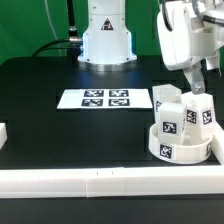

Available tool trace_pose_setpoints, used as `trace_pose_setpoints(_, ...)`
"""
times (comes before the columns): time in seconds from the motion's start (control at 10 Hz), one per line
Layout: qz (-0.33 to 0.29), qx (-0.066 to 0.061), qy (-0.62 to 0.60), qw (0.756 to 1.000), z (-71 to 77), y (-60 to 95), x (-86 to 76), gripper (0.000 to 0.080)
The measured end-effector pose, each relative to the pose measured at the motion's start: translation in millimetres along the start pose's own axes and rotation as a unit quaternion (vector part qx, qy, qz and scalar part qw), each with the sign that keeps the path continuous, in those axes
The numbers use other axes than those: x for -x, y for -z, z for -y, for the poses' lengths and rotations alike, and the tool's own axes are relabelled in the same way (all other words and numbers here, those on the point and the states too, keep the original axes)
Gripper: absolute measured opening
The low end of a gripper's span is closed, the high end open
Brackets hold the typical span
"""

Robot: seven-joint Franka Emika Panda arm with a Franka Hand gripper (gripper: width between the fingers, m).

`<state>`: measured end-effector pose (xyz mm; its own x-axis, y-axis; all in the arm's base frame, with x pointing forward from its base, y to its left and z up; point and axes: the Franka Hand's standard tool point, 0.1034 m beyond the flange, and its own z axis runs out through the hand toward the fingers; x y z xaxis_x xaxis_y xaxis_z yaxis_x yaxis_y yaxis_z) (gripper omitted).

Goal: Assemble stool

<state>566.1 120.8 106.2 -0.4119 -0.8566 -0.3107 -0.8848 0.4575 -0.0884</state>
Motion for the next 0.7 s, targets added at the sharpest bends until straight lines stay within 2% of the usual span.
trace_pose_setpoints(0.1,-0.002,0.002,0.055,0.998,-0.7,-1.4,0.0,0.0649)
trace_pose_setpoints(0.2,-0.010,0.011,0.122,0.992,-3.3,-5.4,1.3,0.0649)
trace_pose_setpoints(0.3,-0.018,0.028,0.189,0.981,-4.5,-5.7,6.0,0.0649)
trace_pose_setpoints(0.5,-0.024,0.040,0.370,0.928,2.2,-1.9,19.3,0.0649)
trace_pose_setpoints(0.7,-0.020,0.041,0.463,0.885,4.3,-2.8,19.7,0.0649)
